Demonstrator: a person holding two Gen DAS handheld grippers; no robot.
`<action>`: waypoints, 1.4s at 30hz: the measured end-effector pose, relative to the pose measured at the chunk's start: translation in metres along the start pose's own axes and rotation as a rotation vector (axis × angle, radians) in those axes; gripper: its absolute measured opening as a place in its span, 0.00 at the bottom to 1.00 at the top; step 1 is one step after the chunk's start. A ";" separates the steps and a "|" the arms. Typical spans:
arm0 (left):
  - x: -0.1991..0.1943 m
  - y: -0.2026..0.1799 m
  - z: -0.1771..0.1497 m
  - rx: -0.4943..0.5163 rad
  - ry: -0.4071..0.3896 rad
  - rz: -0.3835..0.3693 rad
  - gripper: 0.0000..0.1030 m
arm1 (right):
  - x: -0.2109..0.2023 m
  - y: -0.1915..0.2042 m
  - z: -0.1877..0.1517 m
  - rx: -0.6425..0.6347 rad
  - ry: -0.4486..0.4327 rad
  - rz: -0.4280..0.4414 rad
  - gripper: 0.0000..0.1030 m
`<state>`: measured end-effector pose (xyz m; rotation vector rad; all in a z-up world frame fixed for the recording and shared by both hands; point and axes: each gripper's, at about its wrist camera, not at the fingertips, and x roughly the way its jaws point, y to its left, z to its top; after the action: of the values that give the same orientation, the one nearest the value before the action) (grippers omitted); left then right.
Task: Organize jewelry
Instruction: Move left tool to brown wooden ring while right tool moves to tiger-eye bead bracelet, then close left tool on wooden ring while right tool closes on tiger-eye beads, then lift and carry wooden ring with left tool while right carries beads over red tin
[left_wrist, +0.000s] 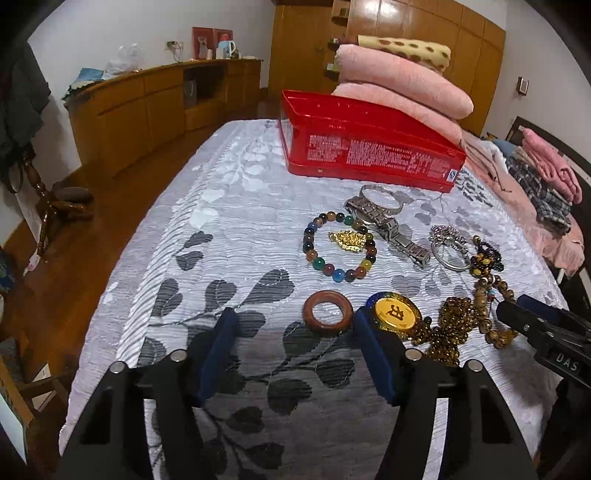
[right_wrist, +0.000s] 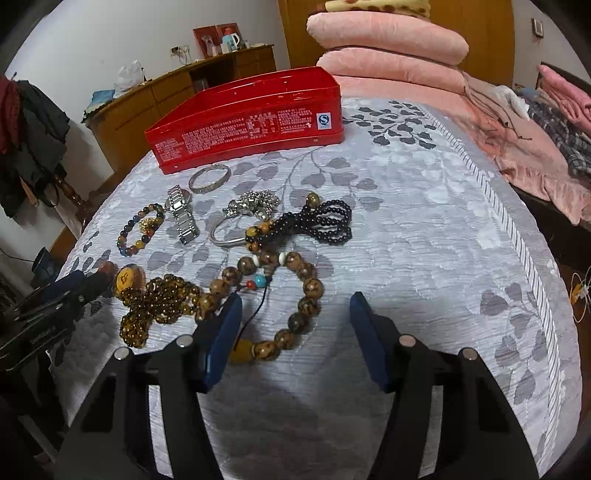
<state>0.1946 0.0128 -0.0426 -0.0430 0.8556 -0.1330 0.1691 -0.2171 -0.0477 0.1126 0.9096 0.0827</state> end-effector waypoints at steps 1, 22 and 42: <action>0.002 -0.001 0.001 0.005 0.003 0.001 0.60 | 0.001 0.001 0.001 -0.002 0.000 -0.003 0.56; -0.007 -0.013 -0.005 0.052 -0.020 -0.027 0.28 | -0.007 -0.005 -0.006 -0.013 0.021 -0.003 0.10; -0.026 -0.012 0.021 0.028 -0.101 -0.038 0.28 | -0.040 0.001 0.027 -0.063 -0.077 0.028 0.10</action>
<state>0.1926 0.0039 -0.0081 -0.0396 0.7526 -0.1764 0.1657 -0.2222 0.0006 0.0693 0.8277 0.1323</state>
